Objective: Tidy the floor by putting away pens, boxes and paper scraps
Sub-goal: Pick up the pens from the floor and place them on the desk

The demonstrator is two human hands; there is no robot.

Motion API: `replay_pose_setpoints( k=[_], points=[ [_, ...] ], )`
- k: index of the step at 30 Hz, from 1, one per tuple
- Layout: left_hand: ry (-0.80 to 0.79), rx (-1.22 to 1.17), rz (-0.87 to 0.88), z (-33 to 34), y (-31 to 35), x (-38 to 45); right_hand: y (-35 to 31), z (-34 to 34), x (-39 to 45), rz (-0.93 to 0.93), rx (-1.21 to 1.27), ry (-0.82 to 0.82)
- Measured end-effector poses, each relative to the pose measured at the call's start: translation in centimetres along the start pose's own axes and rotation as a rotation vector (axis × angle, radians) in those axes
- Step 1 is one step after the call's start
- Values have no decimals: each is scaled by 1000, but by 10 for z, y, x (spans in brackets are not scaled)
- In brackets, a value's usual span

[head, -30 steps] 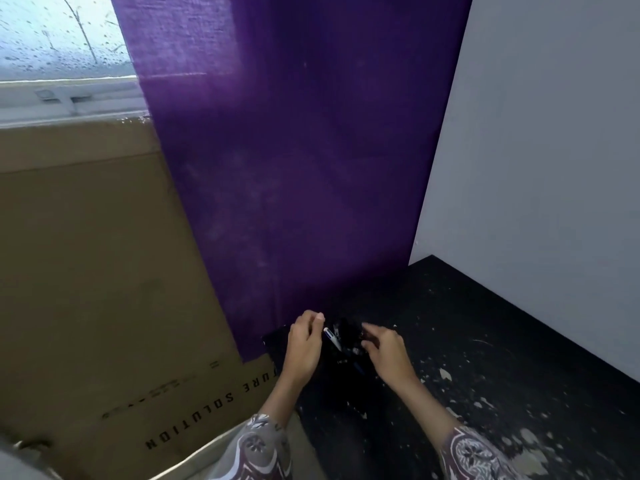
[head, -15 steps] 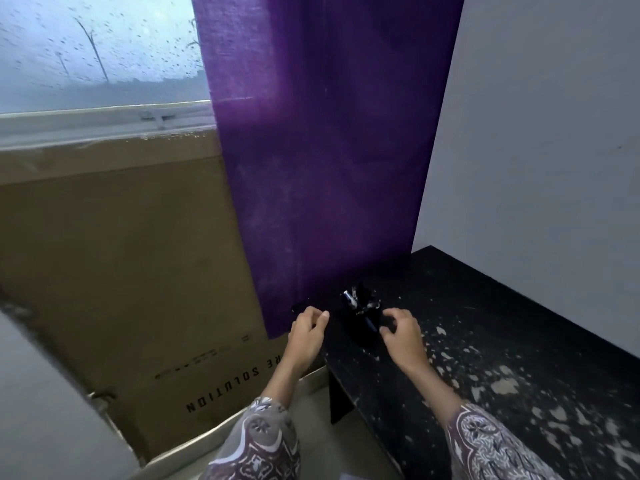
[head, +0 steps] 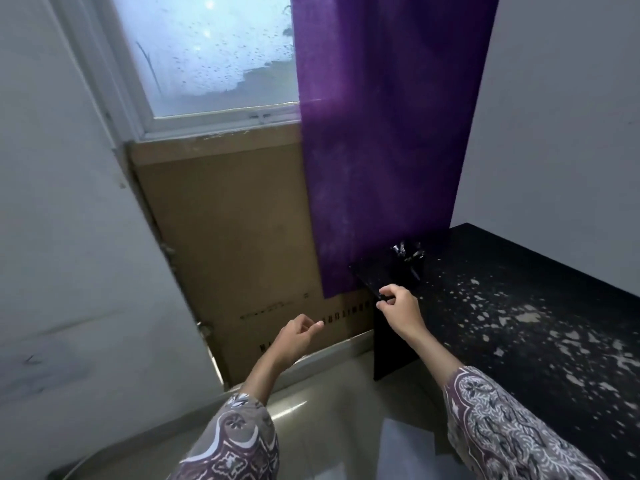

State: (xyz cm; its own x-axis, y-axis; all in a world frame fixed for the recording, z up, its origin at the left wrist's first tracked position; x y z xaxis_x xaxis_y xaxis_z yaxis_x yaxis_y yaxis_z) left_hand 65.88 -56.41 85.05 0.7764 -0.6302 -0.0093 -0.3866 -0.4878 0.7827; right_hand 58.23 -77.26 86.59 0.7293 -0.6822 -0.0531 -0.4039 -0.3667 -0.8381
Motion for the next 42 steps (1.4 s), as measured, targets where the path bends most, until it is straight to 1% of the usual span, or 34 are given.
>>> replay_pose_setpoints(
  k=[5,12,18,22,26,30,35,40,42],
  points=[
    [72,4,-85,-30,-40,-67,-9,43,-53,-8,-17,-102],
    [219,-89,-222,-63,-87,-152,-19,107,-110,-71,-88,-283],
    [364,-121,-330,-72,-114,-224,-13,149,-153,-109,-145,-429],
    [441,-168,-410,-63,-132,-278,-2,177,-187,-145,-196,-530],
    [433,-196,-515,-43,-153,-335,15,207,-228,-164,-238,-632],
    [475,-217,-622,-27,-180,-390,31,239,-273,-168,-272,-753],
    [450,-205,-703,-16,-211,-448,55,272,-336,-138,-331,-898],
    [400,-214,-744,-11,-254,-487,72,305,-377,-121,-390,-953],
    [350,-224,-764,-7,-275,-503,84,323,-393,-97,-425,-968]
  ],
)
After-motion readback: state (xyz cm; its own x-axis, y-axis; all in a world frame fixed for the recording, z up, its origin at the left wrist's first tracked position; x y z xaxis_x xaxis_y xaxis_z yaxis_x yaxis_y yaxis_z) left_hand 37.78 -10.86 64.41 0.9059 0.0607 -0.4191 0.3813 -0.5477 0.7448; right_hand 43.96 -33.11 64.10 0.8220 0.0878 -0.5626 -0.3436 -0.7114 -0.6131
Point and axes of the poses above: each hand's wrist, its own x-axis towards the middle knuckle, its own z-axis out of the palm, y = z × x, the point moved 5 cm from there along x, towards the middle knuckle, and after that the axes turned 10 degrees about z, right-handed, at the moved point
